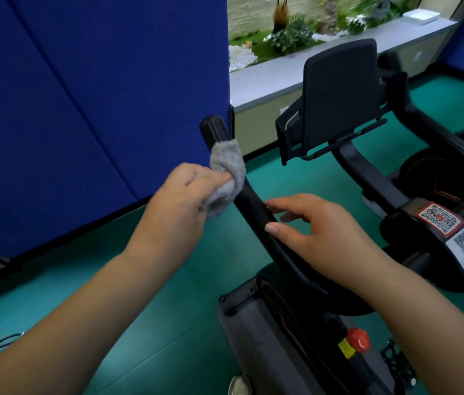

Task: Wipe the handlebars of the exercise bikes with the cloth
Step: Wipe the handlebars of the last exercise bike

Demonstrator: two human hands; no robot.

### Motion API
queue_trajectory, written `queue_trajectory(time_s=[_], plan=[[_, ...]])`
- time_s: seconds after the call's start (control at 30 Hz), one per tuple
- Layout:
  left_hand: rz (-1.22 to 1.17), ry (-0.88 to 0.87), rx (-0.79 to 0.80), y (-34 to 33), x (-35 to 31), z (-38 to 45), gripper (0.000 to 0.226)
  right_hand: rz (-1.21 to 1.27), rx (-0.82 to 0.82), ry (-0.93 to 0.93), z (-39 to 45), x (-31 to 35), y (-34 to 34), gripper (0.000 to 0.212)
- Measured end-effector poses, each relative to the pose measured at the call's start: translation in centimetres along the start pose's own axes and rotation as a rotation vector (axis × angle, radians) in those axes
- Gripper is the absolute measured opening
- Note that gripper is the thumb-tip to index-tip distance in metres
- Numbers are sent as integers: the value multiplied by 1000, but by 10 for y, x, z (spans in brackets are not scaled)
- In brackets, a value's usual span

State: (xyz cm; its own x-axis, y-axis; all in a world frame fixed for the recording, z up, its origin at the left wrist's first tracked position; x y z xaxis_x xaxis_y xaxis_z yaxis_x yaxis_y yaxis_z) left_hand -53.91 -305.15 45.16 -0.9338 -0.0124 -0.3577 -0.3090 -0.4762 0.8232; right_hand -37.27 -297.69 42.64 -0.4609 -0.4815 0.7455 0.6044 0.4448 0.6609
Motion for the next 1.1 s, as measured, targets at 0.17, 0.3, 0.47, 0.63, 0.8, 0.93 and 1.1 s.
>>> queue_trajectory(time_s=[0.17,0.3,0.47,0.63,0.8,0.93,1.1], plan=[[-98,139,34,9,4,-29,49,47,-243,247,-21,33,10,34],[-143,375,1,22,8,-66,51,144,-133,438,-39,72,-9,45],[-277,647,-100,27,8,-115,24,309,188,333,-43,76,-75,62],[-729,898,-70,1,35,-149,17,324,413,294,-45,63,-135,79],[-1032,963,119,-11,67,-161,21,334,299,249,-23,56,-171,65],[-871,941,199,-1,119,-162,23,314,159,171,10,52,-202,42],[-294,782,233,8,219,-157,37,229,132,38,57,50,-257,36]])
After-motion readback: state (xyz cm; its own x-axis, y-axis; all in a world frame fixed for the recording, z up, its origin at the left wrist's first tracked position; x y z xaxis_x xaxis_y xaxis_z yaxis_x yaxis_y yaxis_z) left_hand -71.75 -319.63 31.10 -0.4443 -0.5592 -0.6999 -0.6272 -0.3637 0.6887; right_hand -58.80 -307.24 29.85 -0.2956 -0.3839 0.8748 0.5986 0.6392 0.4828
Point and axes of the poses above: each hand's wrist, its own z-axis towards the middle knuckle, its own y-axis out of the back of the hand, x = y × z, the point moved 7 cm from there along z, towards the middle knuckle, and after that the axes turned 6 degrees about z, right-handed, at the moved point
